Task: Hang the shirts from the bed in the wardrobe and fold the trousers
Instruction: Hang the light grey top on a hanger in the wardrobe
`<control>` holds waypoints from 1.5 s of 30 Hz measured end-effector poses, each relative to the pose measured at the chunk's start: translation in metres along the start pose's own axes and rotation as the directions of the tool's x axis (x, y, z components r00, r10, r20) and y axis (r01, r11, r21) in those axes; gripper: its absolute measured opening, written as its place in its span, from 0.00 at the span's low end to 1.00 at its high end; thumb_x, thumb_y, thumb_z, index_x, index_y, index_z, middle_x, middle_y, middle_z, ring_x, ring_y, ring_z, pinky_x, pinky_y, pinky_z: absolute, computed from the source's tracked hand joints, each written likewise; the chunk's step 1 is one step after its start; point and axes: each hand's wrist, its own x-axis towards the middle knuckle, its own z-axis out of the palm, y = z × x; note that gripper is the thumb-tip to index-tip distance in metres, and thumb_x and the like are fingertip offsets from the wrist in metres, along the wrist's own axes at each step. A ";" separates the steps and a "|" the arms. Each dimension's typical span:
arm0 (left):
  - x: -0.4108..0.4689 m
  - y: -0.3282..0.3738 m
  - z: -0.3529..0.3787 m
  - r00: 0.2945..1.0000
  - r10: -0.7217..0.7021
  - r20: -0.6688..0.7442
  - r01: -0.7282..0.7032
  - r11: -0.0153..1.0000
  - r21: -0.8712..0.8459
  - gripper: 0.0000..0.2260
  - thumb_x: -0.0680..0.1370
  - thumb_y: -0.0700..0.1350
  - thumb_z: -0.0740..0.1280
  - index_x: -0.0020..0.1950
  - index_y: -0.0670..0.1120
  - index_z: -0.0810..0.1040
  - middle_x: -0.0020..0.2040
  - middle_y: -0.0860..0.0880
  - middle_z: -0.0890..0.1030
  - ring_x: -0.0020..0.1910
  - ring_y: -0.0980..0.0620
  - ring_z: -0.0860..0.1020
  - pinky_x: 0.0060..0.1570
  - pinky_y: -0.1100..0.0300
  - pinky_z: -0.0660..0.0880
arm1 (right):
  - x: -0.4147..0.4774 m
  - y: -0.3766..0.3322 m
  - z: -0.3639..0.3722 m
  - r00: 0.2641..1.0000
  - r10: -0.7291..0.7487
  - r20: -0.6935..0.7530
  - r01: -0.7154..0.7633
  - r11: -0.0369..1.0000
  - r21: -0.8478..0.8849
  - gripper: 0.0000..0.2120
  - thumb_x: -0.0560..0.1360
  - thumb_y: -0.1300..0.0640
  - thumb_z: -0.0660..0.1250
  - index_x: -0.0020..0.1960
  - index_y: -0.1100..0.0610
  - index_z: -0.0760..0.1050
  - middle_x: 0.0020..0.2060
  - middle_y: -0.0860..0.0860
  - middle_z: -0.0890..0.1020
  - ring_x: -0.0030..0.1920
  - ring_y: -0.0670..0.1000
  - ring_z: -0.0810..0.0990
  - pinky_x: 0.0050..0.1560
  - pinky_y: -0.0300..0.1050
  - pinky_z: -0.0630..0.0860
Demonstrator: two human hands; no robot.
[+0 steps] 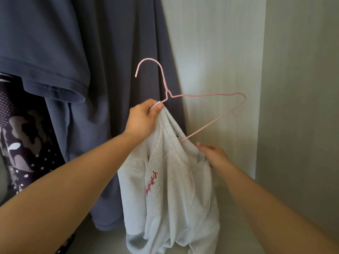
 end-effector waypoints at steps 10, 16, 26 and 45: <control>0.004 -0.007 0.003 0.999 -0.025 -0.020 0.025 1.000 0.011 0.08 0.80 0.51 0.61 0.48 0.51 0.77 0.41 0.57 0.77 0.41 0.58 0.76 0.41 0.69 0.71 | -0.007 0.005 -0.003 0.963 -0.249 -0.098 0.115 0.717 -0.688 0.12 0.76 0.47 0.61 0.47 0.53 0.79 0.43 0.53 0.81 0.45 0.57 0.79 0.38 0.42 0.69; 0.006 -0.021 0.000 0.993 -0.071 -0.099 0.070 0.997 -0.017 0.06 0.80 0.51 0.61 0.49 0.52 0.77 0.41 0.60 0.77 0.43 0.61 0.76 0.41 0.70 0.68 | -0.004 0.008 -0.015 0.956 -0.207 -0.209 0.062 0.836 -0.546 0.14 0.76 0.51 0.62 0.35 0.57 0.74 0.37 0.56 0.80 0.39 0.58 0.76 0.34 0.42 0.67; 0.004 -0.018 0.007 0.994 -0.088 -0.070 0.085 0.995 -0.042 0.06 0.80 0.51 0.62 0.48 0.53 0.76 0.42 0.60 0.77 0.42 0.59 0.76 0.40 0.71 0.68 | -0.001 0.001 0.001 0.994 -0.002 -0.106 -0.066 0.771 -0.634 0.14 0.71 0.46 0.66 0.42 0.58 0.77 0.35 0.52 0.77 0.35 0.53 0.76 0.35 0.40 0.69; -0.013 -0.050 -0.025 0.995 0.078 0.057 -0.080 0.996 0.035 0.08 0.79 0.47 0.64 0.43 0.58 0.79 0.39 0.58 0.80 0.40 0.64 0.77 0.41 0.74 0.72 | 0.017 -0.032 -0.047 0.947 0.318 -0.054 -0.223 0.766 0.603 0.10 0.76 0.65 0.56 0.44 0.61 0.75 0.38 0.55 0.77 0.35 0.53 0.76 0.23 0.37 0.73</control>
